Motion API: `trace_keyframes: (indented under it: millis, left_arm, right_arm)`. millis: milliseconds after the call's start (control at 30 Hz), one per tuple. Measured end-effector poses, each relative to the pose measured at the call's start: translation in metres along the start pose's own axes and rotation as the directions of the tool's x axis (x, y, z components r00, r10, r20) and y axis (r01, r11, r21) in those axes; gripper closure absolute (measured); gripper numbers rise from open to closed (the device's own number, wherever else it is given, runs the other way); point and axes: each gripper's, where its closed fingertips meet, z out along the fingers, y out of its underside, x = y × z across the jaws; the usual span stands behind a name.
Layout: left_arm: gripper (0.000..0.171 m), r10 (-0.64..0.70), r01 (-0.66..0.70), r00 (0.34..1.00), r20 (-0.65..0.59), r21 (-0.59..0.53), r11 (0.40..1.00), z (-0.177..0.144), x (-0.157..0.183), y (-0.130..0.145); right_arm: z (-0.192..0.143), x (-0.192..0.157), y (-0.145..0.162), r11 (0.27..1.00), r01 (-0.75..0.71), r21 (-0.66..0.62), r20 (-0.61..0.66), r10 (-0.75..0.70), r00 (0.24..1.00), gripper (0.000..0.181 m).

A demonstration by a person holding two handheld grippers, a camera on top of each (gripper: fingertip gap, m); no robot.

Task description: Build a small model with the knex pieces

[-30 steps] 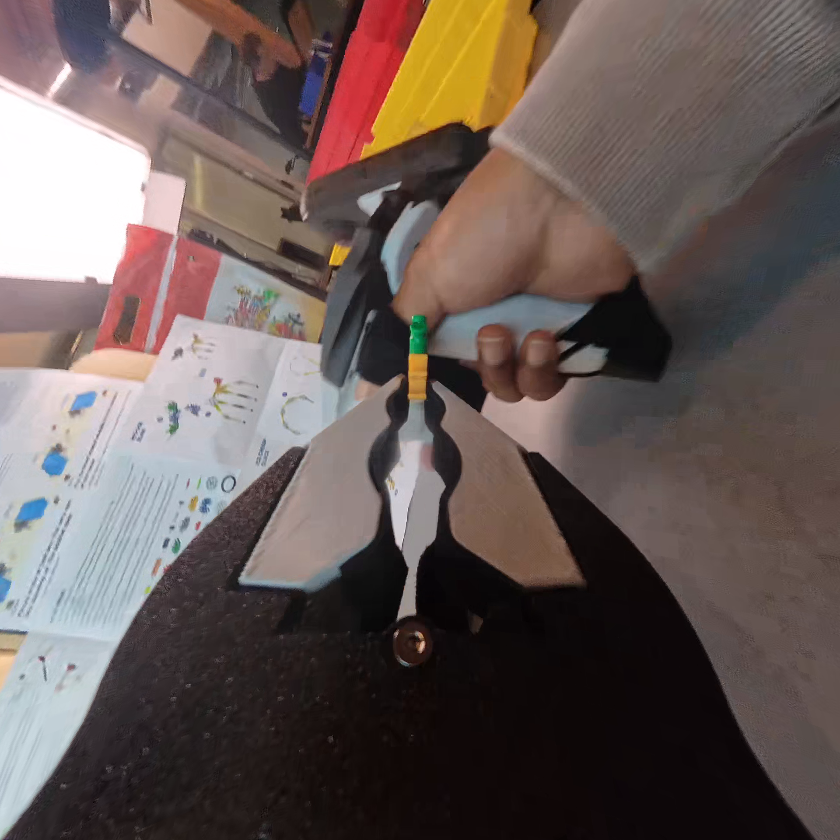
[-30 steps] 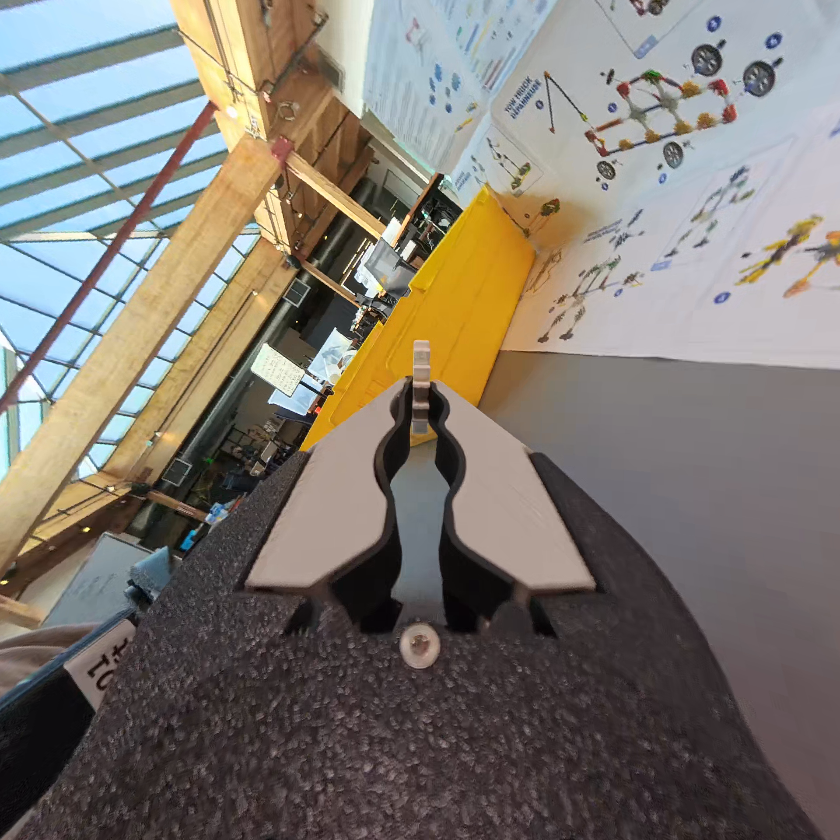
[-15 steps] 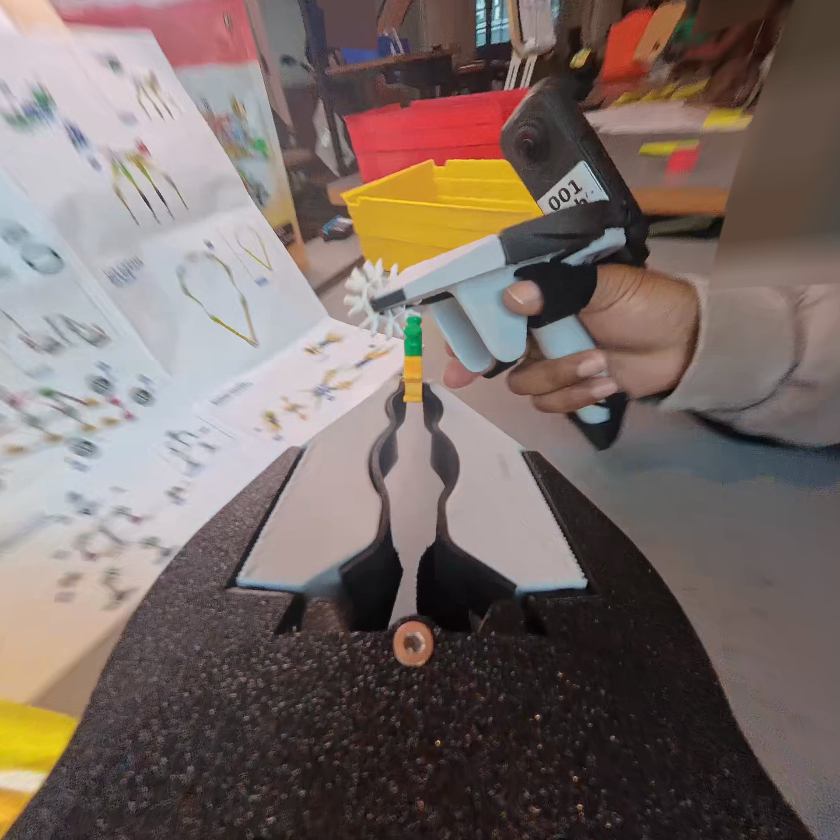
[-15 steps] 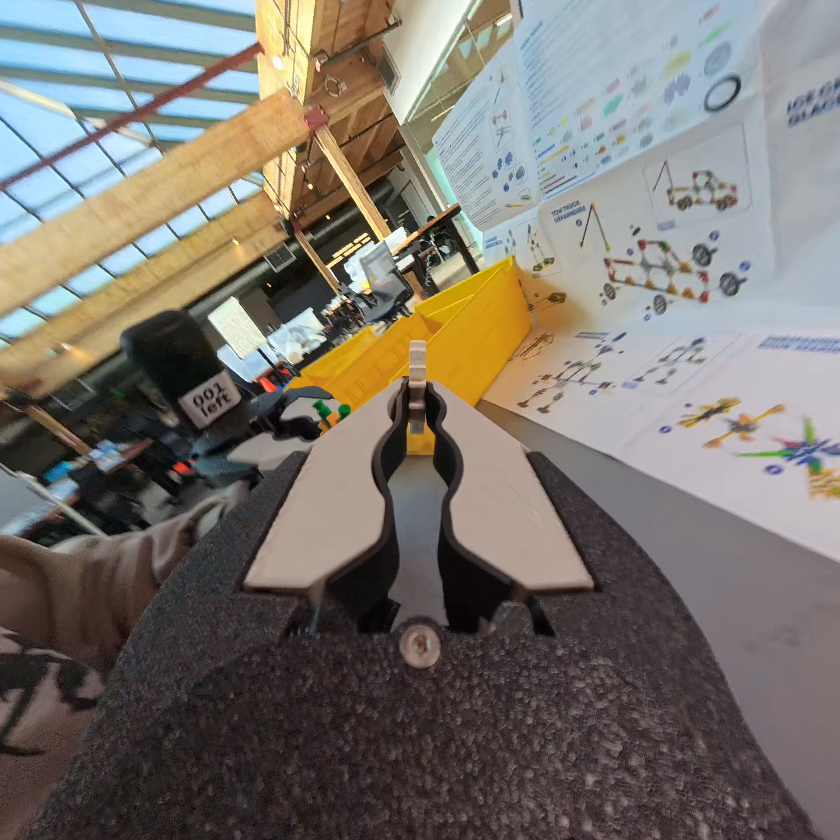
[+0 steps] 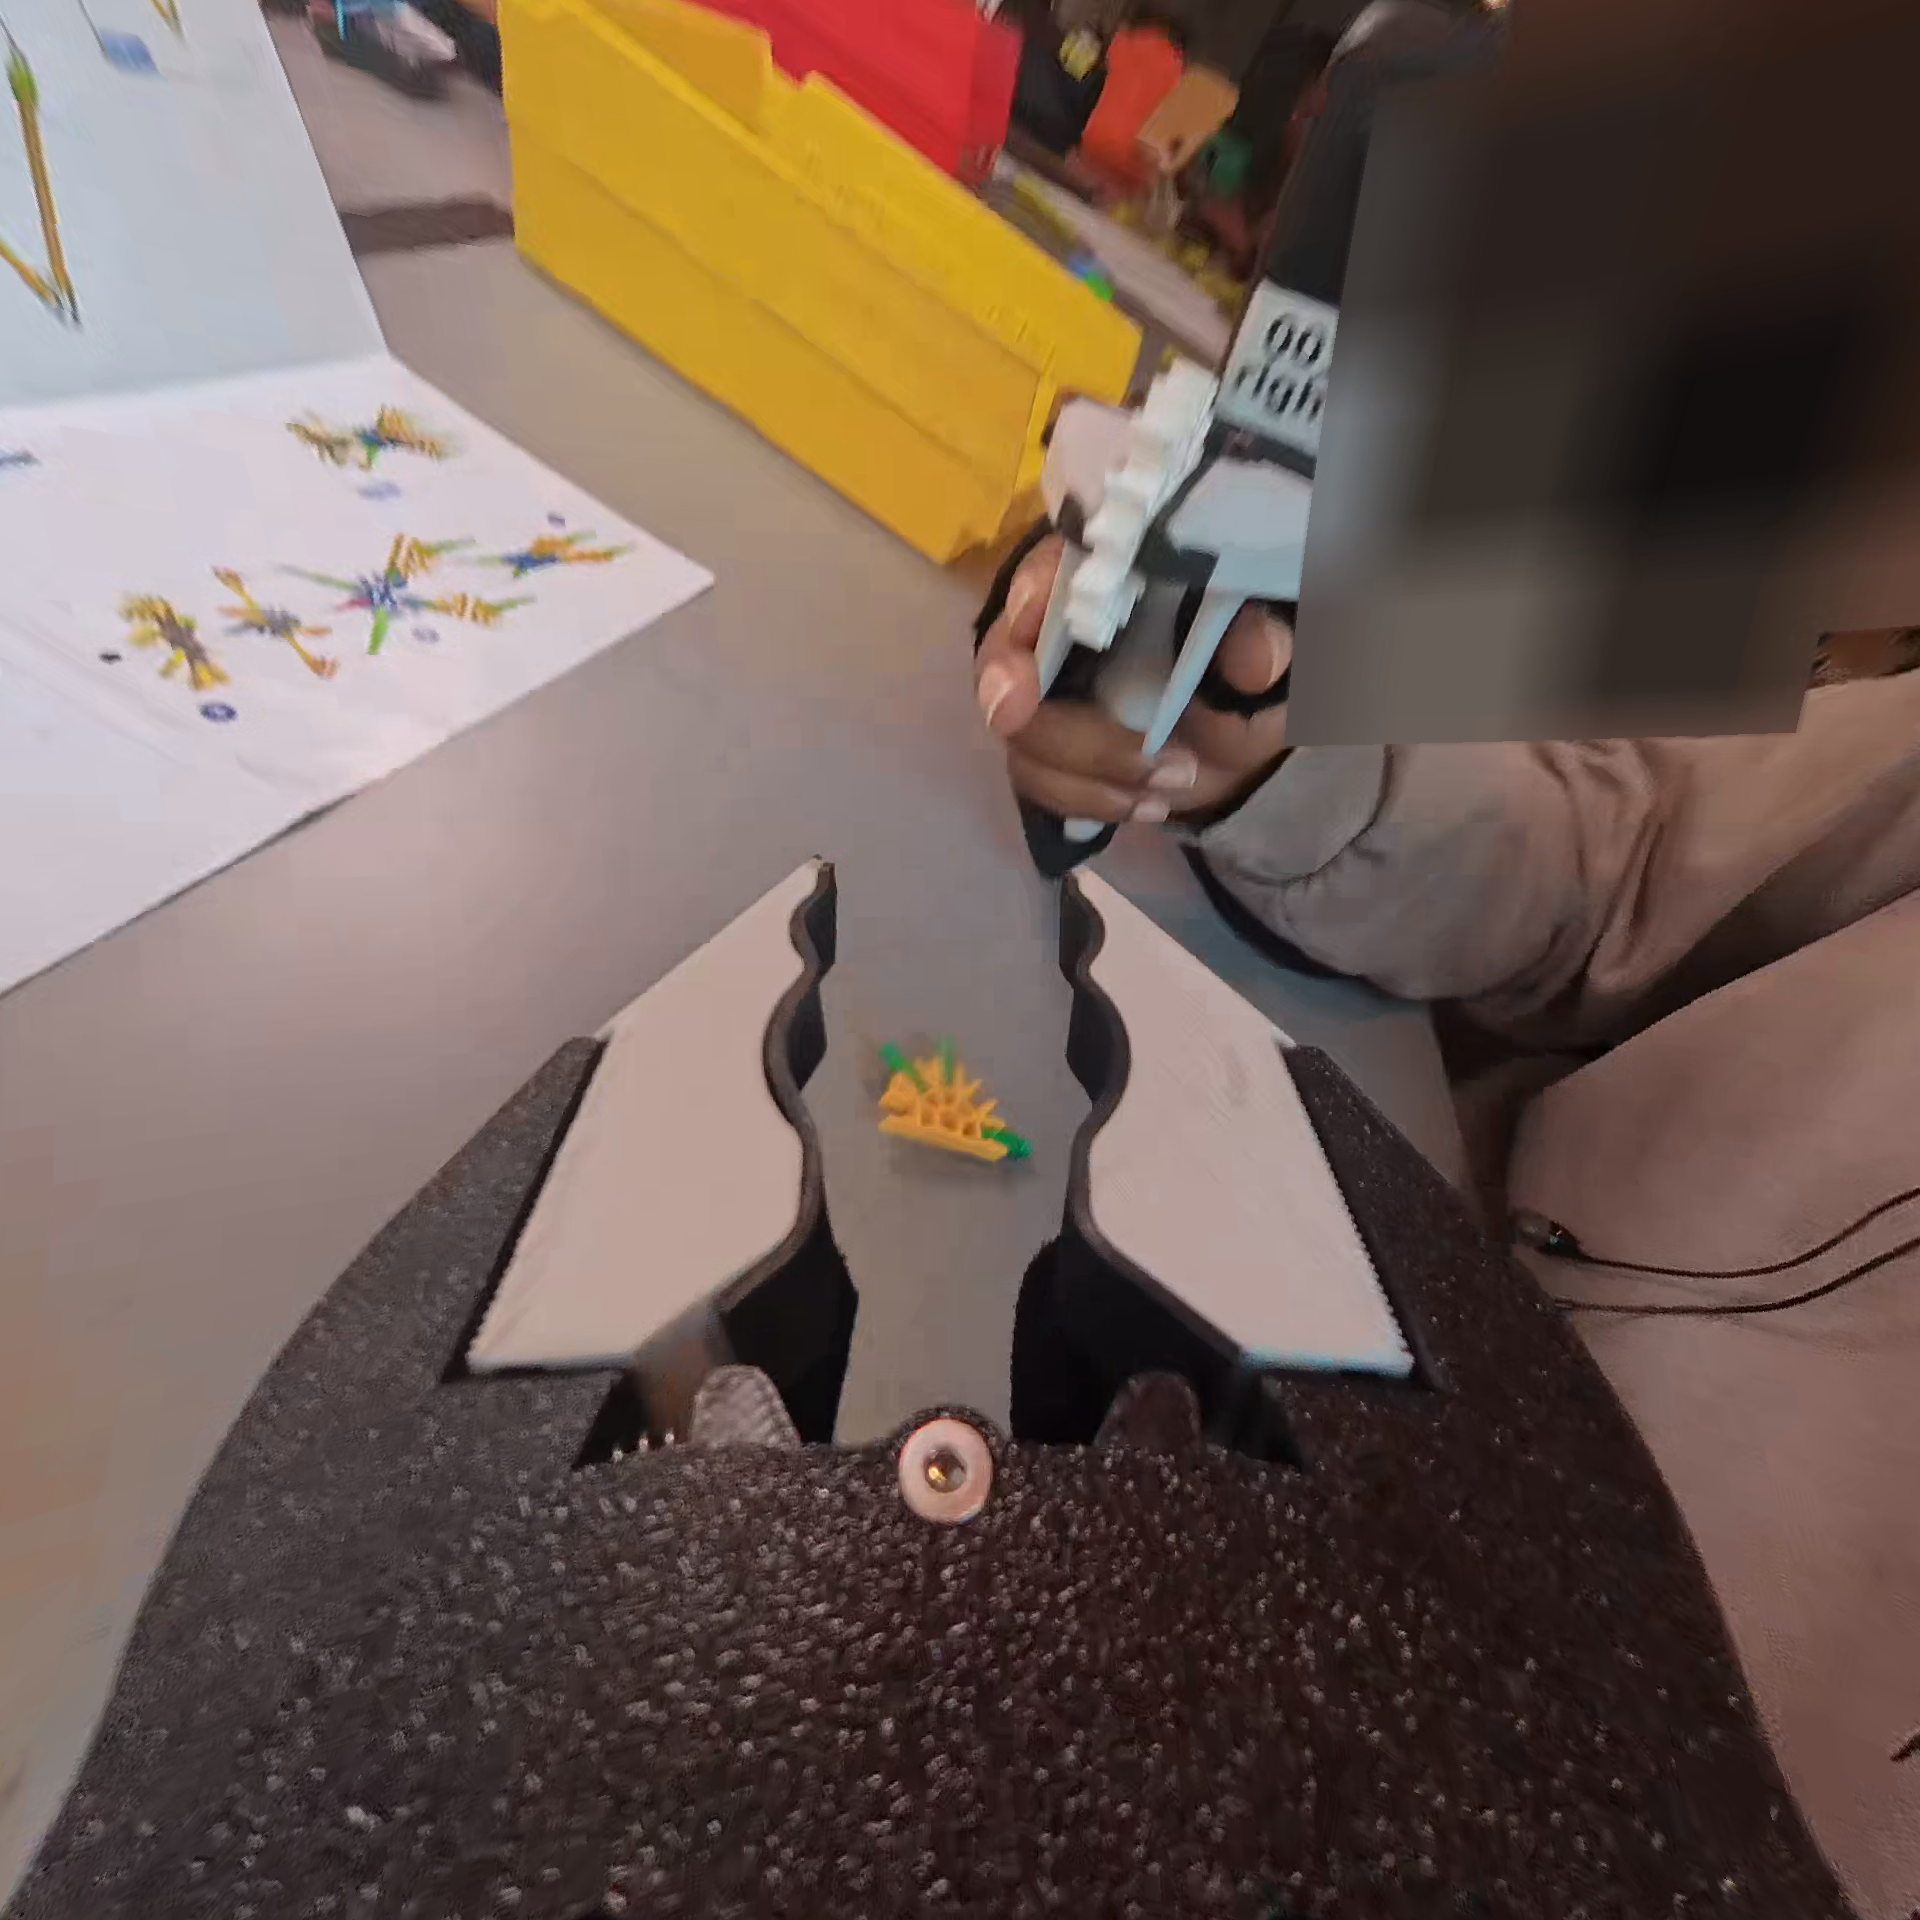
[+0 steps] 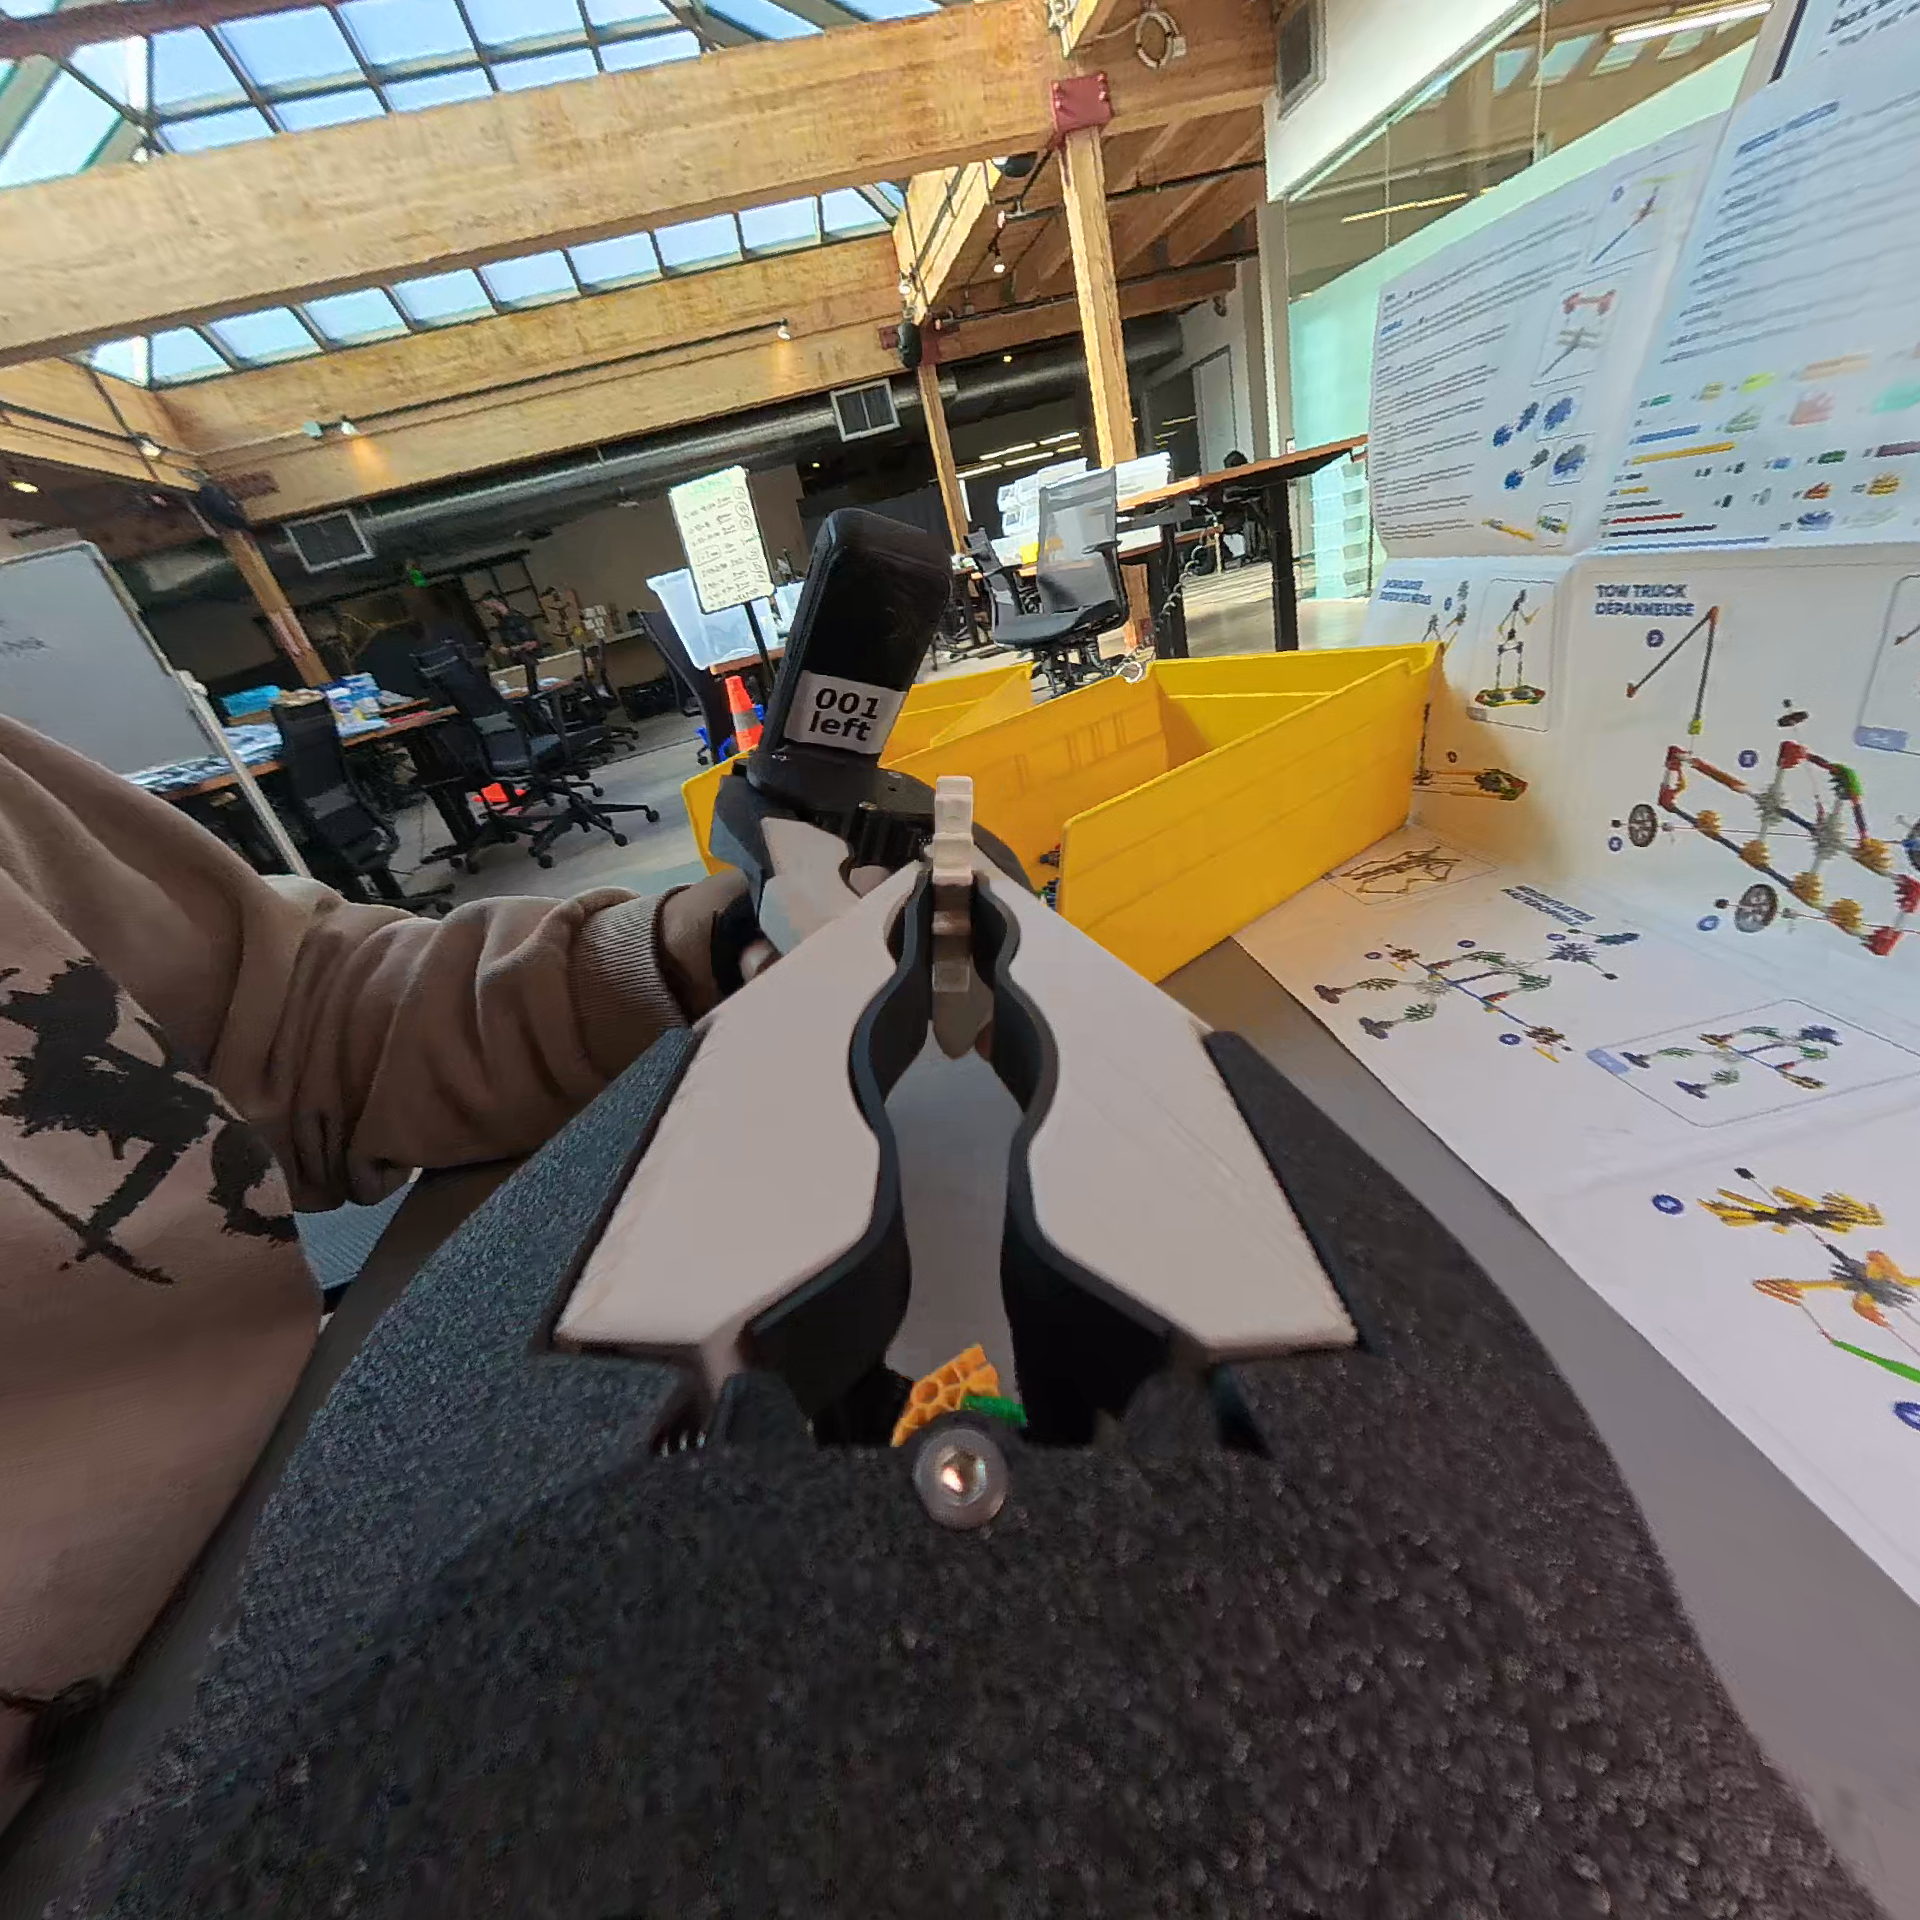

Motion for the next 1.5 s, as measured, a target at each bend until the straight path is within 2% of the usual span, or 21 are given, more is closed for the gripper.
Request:
trace_keyframes:
  millis: [67,167,400,467,633,700,733,767,800,867,900,967,1033,1100,1167,1233,1333,1400,1500]
  left_arm:
    - [0.131,-0.009,0.017,0.998,-0.068,0.112,0.994,-0.009,0.01,-0.018]
    - [0.142,0.008,0.019,0.989,-0.144,0.183,0.983,-0.014,0.025,-0.027]
    - [0.165,0.047,-0.012,0.983,-0.178,0.196,0.981,-0.013,0.034,-0.026]
    - [0.166,0.055,-0.017,0.981,-0.185,0.2,0.98,-0.012,0.036,-0.025]
    - [0.167,0.111,-0.088,0.988,-0.106,0.207,0.974,-0.014,0.032,-0.027]
    - [0.167,0.145,-0.138,0.989,-0.011,0.247,0.959,-0.028,0.023,-0.04]
    - [0.166,0.157,-0.173,0.984,0.081,0.267,0.948,-0.043,0.012,-0.05]
    - [0.167,0.163,-0.223,0.961,0.225,0.271,0.936,-0.064,-0.006,-0.06]
    - [0.166,0.16,-0.275,0.902,0.4,0.247,0.929,-0.091,-0.031,-0.068]
    - [0.166,0.134,-0.331,0.696,0.706,0.15,0.931,-0.155,-0.078,-0.07]
    - [0.166,0.122,-0.316,0.597,0.793,0.092,0.944,-0.182,-0.097,-0.064]
    - [0.166,0.093,-0.234,0.449,0.889,0.017,0.972,-0.221,-0.125,-0.045]
    - [0.165,0.063,-0.185,0.388,0.919,0.011,0.983,-0.236,-0.136,-0.035]
    - [0.153,0.058,-0.2,0.396,0.917,0.025,0.98,-0.233,-0.135,-0.038]
    - [0.147,0.083,-0.245,0.41,0.908,0.022,0.969,-0.225,-0.13,-0.044]
    - [0.143,0.119,-0.298,0.451,0.885,0.024,0.954,-0.21,-0.121,-0.05]
    - [0.141,0.162,-0.347,0.578,0.8,0.062,0.936,-0.175,-0.097,-0.056]
    - [0.139,0.184,-0.326,0.674,0.715,0.064,0.943,-0.15,-0.083,-0.052]
    - [0.119,0.191,-0.27,0.738,0.647,0.025,0.962,-0.128,-0.076,-0.042]
  right_arm:
    - [0.003,-0.007,0.001,0.999,-0.05,0.009,0.047,0.049,0.998,0.176]
    - [0.007,-0.015,0.004,0.994,-0.107,0.014,0.094,0.105,0.99,0.177]
    - [0.012,-0.019,0.015,0.992,-0.12,-0.035,0.117,0.124,0.985,0.176]
    - [0.011,-0.021,0.016,0.99,-0.134,-0.042,0.128,0.138,0.982,0.176]
    - [0.011,-0.015,0.016,0.993,-0.112,-0.049,0.081,0.115,0.99,0.172]
    - [0.007,-0.004,0.011,0.996,-0.087,-0.037,0.02,0.088,0.996,0.16]
    - [0.003,0.003,0.009,0.997,-0.074,-0.036,-0.017,0.073,0.997,0.156]
    - [-0.001,0.01,0.008,0.997,-0.056,-0.046,-0.057,0.053,0.997,0.154]
    - [-0.005,0.016,0.008,0.997,-0.028,-0.068,-0.093,0.021,0.995,0.152]
    - [-0.013,0.026,0.013,0.986,0.04,-0.161,-0.132,-0.061,0.989,0.15]
    - [-0.016,0.026,0.02,0.969,0.068,-0.237,-0.117,-0.099,0.988,0.151]
    - [-0.025,0.018,0.045,0.9,0.102,-0.423,-0.016,-0.12,0.993,0.15]
    - [-0.039,0.009,0.074,0.808,0.136,-0.573,0.066,-0.121,0.991,0.147]
    - [-0.047,0.004,0.097,0.727,0.181,-0.662,0.105,-0.149,0.983,0.142]
    - [-0.048,0.001,0.115,0.652,0.209,-0.729,0.12,-0.178,0.977,0.126]
    - [-0.047,-0.004,0.129,0.579,0.251,-0.776,0.154,-0.211,0.965,0.118]
    - [-0.042,-0.004,0.139,0.532,0.297,-0.793,0.176,-0.266,0.948,0.122]
    - [-0.039,-0.003,0.14,0.536,0.288,-0.793,0.173,-0.255,0.951,0.124]
    - [-0.042,0.0,0.151,0.491,0.274,-0.827,0.191,-0.213,0.958,0.138]
